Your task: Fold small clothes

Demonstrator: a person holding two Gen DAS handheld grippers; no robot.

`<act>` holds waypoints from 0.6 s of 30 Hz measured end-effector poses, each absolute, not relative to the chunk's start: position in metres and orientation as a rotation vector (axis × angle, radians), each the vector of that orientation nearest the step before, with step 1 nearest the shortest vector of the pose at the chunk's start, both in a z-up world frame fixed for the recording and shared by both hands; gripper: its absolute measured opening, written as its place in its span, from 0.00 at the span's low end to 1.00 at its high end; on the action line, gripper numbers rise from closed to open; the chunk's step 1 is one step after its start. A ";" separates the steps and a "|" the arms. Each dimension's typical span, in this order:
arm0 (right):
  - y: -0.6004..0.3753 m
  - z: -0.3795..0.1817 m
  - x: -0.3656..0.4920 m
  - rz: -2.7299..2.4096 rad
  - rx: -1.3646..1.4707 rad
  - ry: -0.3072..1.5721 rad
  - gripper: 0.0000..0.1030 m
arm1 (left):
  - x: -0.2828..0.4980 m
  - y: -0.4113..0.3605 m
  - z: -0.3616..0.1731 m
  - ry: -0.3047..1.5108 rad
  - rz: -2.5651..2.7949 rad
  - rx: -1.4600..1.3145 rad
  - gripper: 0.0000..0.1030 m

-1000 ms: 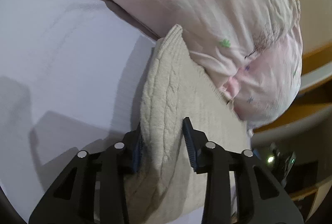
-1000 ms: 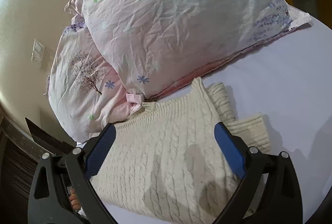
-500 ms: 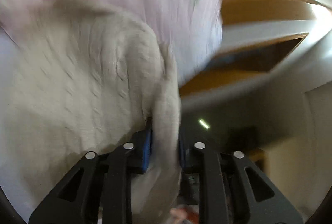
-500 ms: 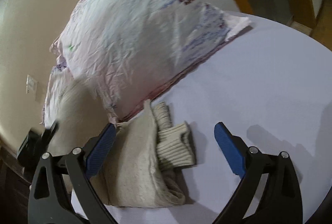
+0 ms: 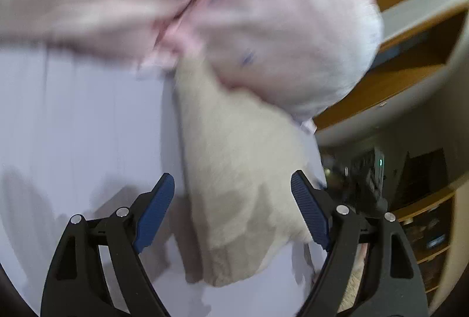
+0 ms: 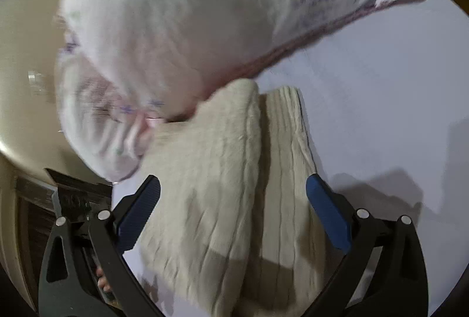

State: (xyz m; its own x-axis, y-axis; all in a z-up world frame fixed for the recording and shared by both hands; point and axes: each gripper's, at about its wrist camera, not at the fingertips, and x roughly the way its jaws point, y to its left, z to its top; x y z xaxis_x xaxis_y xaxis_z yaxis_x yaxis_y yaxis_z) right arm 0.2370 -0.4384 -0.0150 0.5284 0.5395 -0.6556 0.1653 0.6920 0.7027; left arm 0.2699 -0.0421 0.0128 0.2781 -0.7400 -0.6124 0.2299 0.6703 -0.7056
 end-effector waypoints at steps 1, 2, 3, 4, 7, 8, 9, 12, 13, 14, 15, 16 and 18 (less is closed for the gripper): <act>-0.435 -0.020 0.246 0.250 0.809 1.042 0.97 | 0.271 -0.045 0.004 1.131 -0.700 -0.561 0.80; -0.432 -0.022 0.248 0.246 0.803 1.049 0.98 | 0.272 -0.051 -0.004 1.141 -0.710 -0.564 0.80; -0.430 -0.021 0.250 0.247 0.787 1.044 0.98 | 0.273 -0.057 -0.008 1.147 -0.716 -0.558 0.80; -0.428 -0.020 0.251 0.249 0.771 1.041 0.98 | 0.274 -0.060 -0.011 1.151 -0.721 -0.557 0.80; -0.425 -0.021 0.250 0.245 0.736 1.027 0.90 | 0.275 -0.080 -0.025 1.151 -0.750 -0.595 0.78; -0.426 -0.021 0.249 0.228 0.726 1.021 0.82 | 0.274 -0.088 -0.022 1.128 -0.738 -0.589 0.79; -0.427 -0.020 0.248 0.209 0.719 1.018 0.77 | 0.273 -0.094 -0.021 1.127 -0.734 -0.583 0.79; -0.434 -0.017 0.239 0.115 0.728 0.966 0.70 | 0.266 -0.087 -0.021 1.109 -0.725 -0.581 0.80; -0.434 -0.015 0.237 0.060 0.697 0.956 0.81 | 0.266 -0.083 -0.020 1.109 -0.730 -0.580 0.80; -0.433 -0.015 0.237 0.046 0.678 0.950 0.89 | 0.269 -0.092 -0.020 1.109 -0.731 -0.581 0.80; -0.431 -0.017 0.239 0.053 0.665 0.963 0.90 | 0.270 -0.091 -0.020 1.110 -0.732 -0.582 0.80; -0.427 -0.021 0.241 0.072 0.661 0.983 0.91 | 0.269 -0.088 -0.022 1.109 -0.732 -0.579 0.80; -0.419 -0.021 0.244 0.126 0.663 0.980 0.71 | 0.270 -0.089 -0.024 1.104 -0.726 -0.571 0.73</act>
State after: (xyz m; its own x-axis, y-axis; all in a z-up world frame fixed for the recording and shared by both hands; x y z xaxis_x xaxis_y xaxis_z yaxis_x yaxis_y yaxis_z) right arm 0.2435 -0.4190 -0.0208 0.5670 0.3867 -0.7273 0.1898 0.7979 0.5722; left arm 0.2698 -0.0886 -0.0237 0.2682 -0.7644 -0.5863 0.2355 0.6422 -0.7295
